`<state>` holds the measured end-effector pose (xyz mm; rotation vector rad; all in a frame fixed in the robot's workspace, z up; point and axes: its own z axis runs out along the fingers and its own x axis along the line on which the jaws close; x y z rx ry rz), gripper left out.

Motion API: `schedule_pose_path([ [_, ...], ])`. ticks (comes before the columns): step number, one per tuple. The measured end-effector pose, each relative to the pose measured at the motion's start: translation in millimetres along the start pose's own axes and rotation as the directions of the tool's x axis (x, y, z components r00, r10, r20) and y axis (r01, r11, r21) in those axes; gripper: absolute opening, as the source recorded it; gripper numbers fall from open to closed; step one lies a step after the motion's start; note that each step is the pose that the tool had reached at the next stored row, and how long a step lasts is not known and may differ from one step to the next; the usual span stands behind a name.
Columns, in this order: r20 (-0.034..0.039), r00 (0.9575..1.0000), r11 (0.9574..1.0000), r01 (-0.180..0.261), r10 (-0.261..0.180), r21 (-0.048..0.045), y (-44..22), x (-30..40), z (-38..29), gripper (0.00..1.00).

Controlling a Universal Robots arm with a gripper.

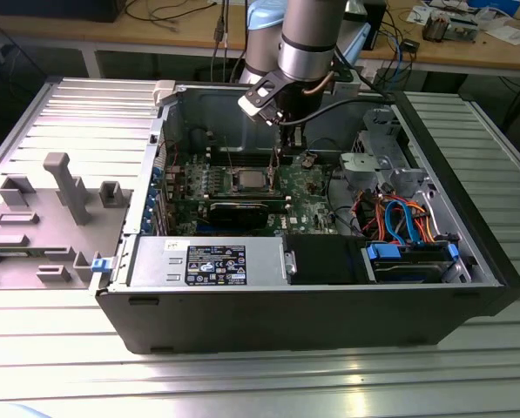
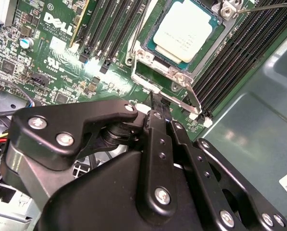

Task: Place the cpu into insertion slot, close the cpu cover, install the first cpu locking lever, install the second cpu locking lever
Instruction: 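Close the cpu cover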

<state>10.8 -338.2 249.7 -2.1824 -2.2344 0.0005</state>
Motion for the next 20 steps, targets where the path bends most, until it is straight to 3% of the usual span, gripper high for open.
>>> schedule_pose_path([
  [20,0.0000,1.0000,1.0000,0.000,0.000,0.0004,-7.1,0.1,1.9,0.11],
])
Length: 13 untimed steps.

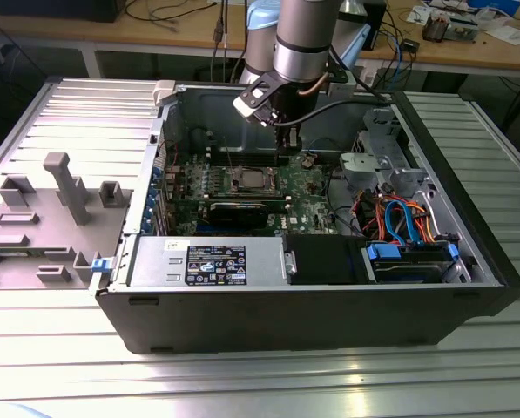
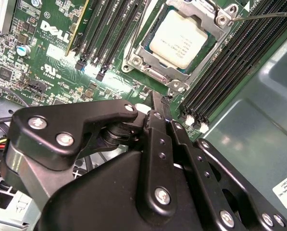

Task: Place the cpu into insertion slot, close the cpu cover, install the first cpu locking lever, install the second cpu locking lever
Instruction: 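Close the cpu cover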

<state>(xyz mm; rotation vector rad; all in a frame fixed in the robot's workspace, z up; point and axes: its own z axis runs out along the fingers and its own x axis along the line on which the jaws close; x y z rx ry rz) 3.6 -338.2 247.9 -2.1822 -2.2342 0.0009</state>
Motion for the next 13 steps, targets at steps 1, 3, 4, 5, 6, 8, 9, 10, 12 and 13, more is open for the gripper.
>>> schedule_pose_path([
  [1,0.0000,1.0000,1.0000,0.000,0.000,0.0000,0.0,0.0,0.0,0.11],
  [3,0.0000,1.0000,1.0000,0.000,0.000,0.0000,-0.1,0.0,0.0,0.11],
  [4,0.0000,1.0000,1.0000,0.000,0.000,0.0000,-0.1,0.0,0.0,0.11],
  [5,0.0000,1.0000,1.0000,0.000,0.000,0.0000,-0.1,0.0,0.0,0.11],
  [6,0.0000,1.0000,1.0000,0.000,0.000,0.0000,-0.1,0.0,0.0,0.11],
  [8,0.0000,1.0000,1.0000,0.000,0.000,0.0000,-0.2,0.0,0.0,0.11],
  [9,0.0000,1.0000,1.0000,0.000,0.000,0.0000,-0.2,0.0,0.0,0.11],
  [10,0.0001,1.0000,1.0000,0.000,0.000,0.0000,-0.2,0.0,0.0,0.11],
  [12,-0.0003,1.0000,1.0000,0.003,-0.003,-0.0001,-0.6,0.1,1.3,0.11],
  [13,-0.0001,1.0000,1.0000,0.007,-0.007,0.0001,-1.4,0.0,2.2,0.11],
])
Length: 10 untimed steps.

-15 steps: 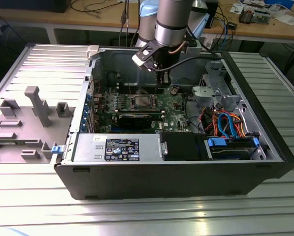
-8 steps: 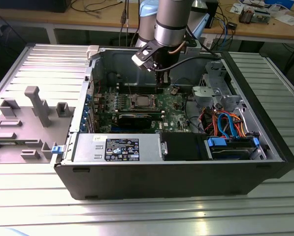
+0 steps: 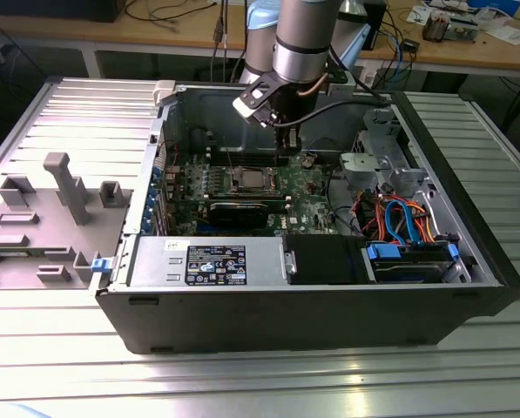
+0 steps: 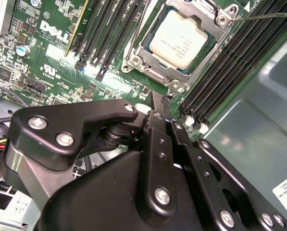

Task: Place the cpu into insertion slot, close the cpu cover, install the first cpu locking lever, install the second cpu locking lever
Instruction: 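Close the cpu cover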

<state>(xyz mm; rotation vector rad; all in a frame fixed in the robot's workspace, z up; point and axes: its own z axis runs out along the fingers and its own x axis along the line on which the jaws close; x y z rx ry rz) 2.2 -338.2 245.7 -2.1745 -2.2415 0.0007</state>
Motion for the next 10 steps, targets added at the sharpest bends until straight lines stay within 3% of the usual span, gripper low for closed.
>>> schedule_pose_path([
  [5,-0.0033,1.0000,1.0000,0.005,-0.005,-0.0001,-4.9,0.1,4.3,0.11],
  [10,-0.0033,1.0000,1.0000,0.005,-0.005,0.0000,-28.0,0.7,10.1,0.11],
])
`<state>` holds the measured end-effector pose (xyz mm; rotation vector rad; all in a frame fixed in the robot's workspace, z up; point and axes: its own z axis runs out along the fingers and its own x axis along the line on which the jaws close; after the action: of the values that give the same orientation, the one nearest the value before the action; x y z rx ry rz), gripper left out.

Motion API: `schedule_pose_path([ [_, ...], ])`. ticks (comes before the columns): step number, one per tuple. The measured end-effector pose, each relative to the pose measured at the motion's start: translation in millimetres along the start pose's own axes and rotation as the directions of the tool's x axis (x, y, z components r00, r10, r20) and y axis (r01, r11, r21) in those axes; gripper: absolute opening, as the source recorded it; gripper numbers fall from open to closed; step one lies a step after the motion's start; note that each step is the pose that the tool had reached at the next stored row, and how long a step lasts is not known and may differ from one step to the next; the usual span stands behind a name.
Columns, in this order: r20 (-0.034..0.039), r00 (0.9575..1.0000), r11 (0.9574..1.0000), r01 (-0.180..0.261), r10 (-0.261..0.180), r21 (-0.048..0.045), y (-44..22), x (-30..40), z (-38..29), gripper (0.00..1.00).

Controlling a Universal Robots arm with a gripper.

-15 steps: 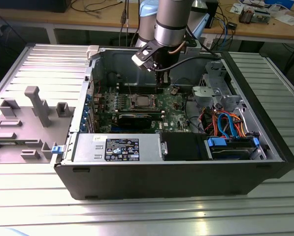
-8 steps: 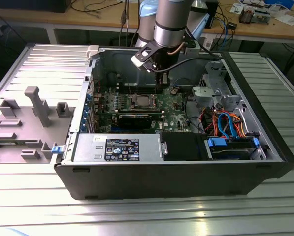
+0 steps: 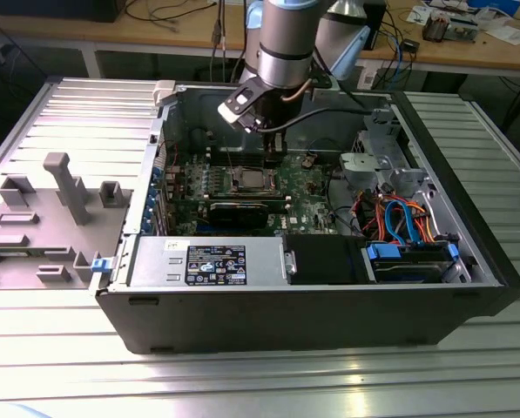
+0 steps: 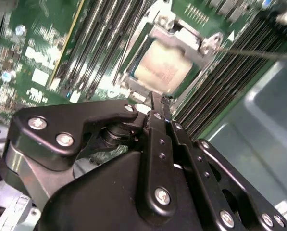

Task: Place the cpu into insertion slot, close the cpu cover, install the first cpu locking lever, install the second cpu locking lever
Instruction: 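Close the cpu cover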

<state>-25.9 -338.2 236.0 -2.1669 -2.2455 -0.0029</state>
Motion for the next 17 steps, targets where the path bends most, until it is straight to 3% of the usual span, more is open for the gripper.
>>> schedule_pose_path([
  [10,-0.0001,1.0000,1.0000,-0.008,0.008,-0.0002,-29.6,0.9,11.6,0.11],
  [17,-0.0001,1.0000,1.0000,-0.008,0.008,-0.0002,-37.9,1.2,18.3,0.11],
])
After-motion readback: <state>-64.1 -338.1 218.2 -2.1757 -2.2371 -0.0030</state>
